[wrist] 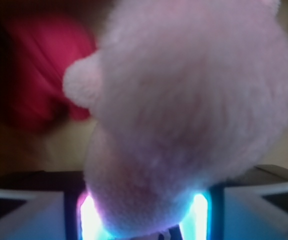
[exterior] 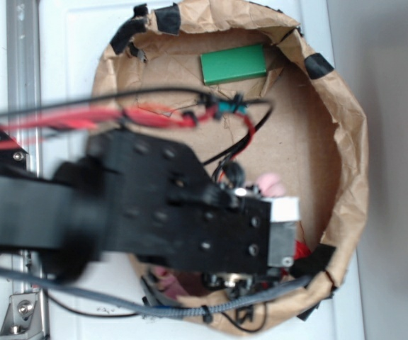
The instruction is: Grab the pink bunny.
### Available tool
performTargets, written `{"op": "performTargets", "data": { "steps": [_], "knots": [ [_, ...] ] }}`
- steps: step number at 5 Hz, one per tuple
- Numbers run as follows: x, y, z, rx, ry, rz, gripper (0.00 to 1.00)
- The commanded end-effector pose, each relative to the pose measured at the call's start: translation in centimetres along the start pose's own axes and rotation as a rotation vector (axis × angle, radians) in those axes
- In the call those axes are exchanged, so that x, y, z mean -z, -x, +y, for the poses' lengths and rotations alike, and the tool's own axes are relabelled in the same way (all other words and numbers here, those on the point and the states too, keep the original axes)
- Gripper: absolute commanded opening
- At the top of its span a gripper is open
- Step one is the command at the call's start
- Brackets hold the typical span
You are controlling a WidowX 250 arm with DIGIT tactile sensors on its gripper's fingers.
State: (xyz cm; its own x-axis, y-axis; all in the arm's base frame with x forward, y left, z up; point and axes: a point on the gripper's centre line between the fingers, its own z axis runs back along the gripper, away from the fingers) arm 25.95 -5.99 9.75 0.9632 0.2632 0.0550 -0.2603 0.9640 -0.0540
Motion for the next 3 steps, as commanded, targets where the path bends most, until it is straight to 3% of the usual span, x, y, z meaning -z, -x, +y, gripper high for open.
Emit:
{"op": "performTargets", "data": {
  "steps": [1, 2, 3],
  "knots": [
    [-10.4, -2.7, 7.6, -0.126, -0.052, -0.153, 0.0],
    [-11.2, -2.9, 8.6, -0.095, -0.039, -0.163, 0.0],
    [-10.4, -2.5, 7.8, -0.045, -0.055, -0.152, 0.0]
  ]
}}
